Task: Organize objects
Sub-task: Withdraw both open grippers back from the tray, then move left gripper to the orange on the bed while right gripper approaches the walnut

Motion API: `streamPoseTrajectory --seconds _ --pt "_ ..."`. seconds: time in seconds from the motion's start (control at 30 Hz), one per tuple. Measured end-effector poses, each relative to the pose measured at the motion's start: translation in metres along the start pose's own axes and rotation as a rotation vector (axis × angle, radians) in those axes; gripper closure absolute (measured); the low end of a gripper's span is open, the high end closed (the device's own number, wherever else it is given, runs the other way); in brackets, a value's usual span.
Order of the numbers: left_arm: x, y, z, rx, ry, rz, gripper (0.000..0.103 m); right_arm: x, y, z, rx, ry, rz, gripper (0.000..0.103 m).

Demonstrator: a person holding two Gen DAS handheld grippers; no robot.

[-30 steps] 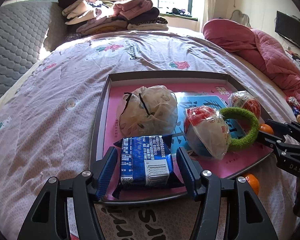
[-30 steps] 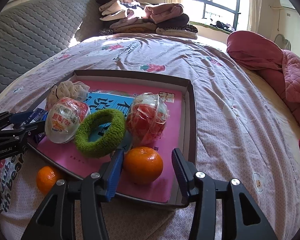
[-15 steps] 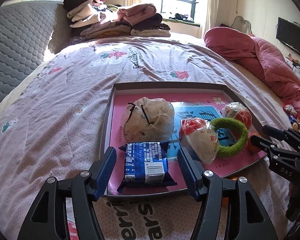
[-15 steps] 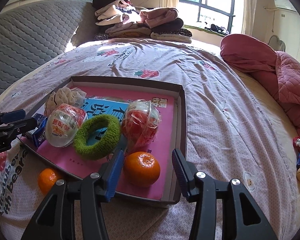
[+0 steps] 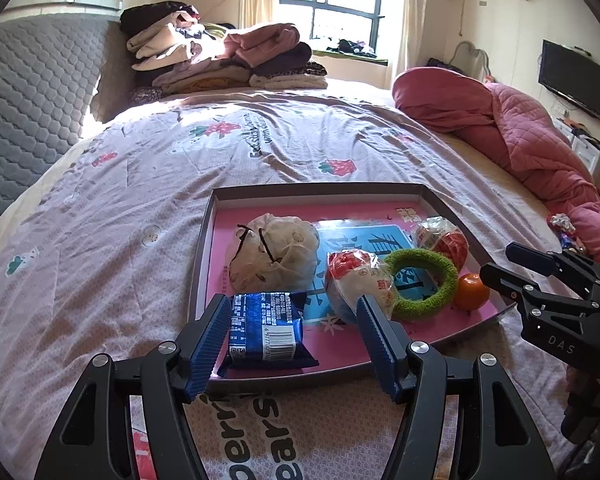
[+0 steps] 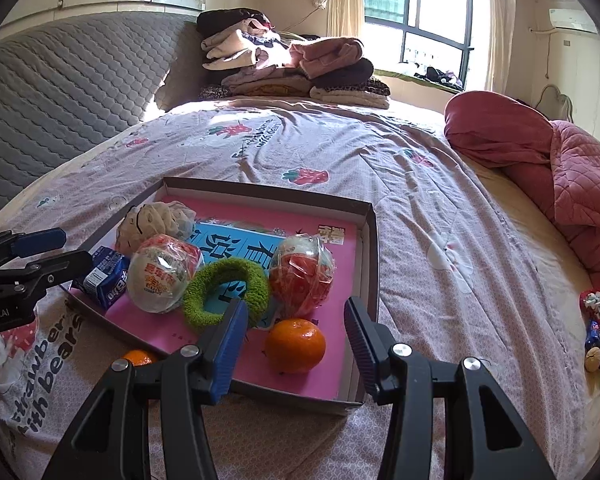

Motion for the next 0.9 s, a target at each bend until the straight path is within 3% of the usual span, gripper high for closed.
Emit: streamPoseTrajectory --seconds 0.9 --pt "0.049 -0.008 0.016 0.005 0.041 0.065 0.036 0.079 -0.012 -0.025 0.017 -0.056 0.128 0.053"
Point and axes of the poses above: each gripper's, at about its wrist camera, not at the fingertips, and x roughly against the way its jaws point, z to its right, y to its underside, the point moved 9 cm from there along -x, roughly the way its jaws point, and after that the axes turned 5 degrees about y, right-handed, at the moved point
